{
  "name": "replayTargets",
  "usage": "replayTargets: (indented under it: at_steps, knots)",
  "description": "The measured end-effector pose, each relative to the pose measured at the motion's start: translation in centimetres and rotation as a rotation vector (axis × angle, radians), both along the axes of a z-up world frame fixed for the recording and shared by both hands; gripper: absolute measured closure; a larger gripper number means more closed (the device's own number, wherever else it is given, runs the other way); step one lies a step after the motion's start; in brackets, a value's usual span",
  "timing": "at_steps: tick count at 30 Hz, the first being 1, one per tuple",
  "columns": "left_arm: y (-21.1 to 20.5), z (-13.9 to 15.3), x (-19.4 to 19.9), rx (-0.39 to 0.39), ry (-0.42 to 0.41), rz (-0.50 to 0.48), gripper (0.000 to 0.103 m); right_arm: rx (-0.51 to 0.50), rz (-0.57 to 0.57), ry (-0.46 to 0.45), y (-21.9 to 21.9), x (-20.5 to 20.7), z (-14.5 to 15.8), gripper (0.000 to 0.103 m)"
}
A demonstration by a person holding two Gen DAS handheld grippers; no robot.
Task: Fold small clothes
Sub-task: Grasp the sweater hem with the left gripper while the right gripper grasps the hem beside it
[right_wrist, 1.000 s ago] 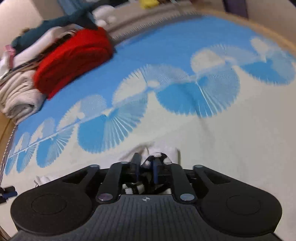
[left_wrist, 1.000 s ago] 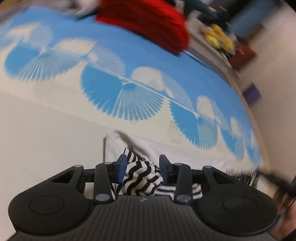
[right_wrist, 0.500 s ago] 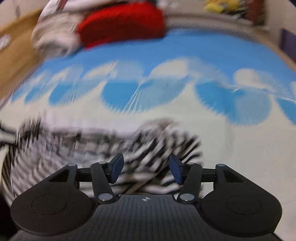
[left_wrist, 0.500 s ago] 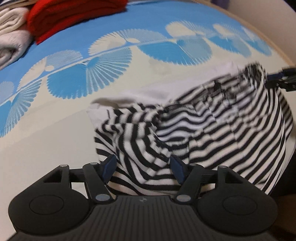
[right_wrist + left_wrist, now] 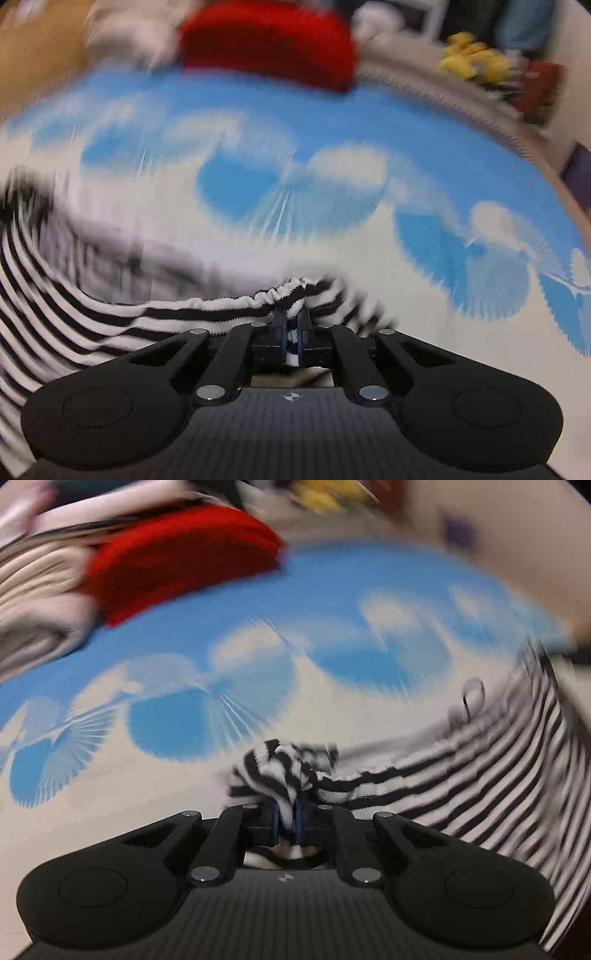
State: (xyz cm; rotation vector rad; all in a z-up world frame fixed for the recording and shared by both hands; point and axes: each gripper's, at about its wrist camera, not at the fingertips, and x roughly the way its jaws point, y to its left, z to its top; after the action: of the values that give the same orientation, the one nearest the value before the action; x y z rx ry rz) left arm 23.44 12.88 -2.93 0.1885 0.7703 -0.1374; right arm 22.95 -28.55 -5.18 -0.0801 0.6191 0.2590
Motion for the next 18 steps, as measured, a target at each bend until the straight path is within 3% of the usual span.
replayTargets:
  at_steps: [1, 3, 7, 12, 18]
  knots:
    - [0.9, 0.8, 0.5, -0.064, -0.039, 0.070, 0.095, 0.061, -0.041, -0.049, -0.6, 0.3, 0.9, 0.099]
    - [1.7, 1.4, 1.7, -0.116, -0.085, 0.150, 0.095, 0.102, -0.106, -0.102, -0.8, 1.1, 1.6, 0.099]
    - [1.2, 0.5, 4.6, -0.081, -0.076, 0.223, 0.097, 0.057, -0.159, -0.093, 1.1, 4.1, 0.8, 0.099]
    - [1.9, -1.5, 7.8, -0.078, -0.018, 0.319, 0.097, 0.002, -0.186, -0.042, 3.4, 7.6, -1.4, 0.099]
    - [2.5, -5.8, 10.0, -0.061, 0.100, 0.343, 0.097, -0.077, -0.218, 0.024, 5.2, 10.4, -4.8, 0.099]
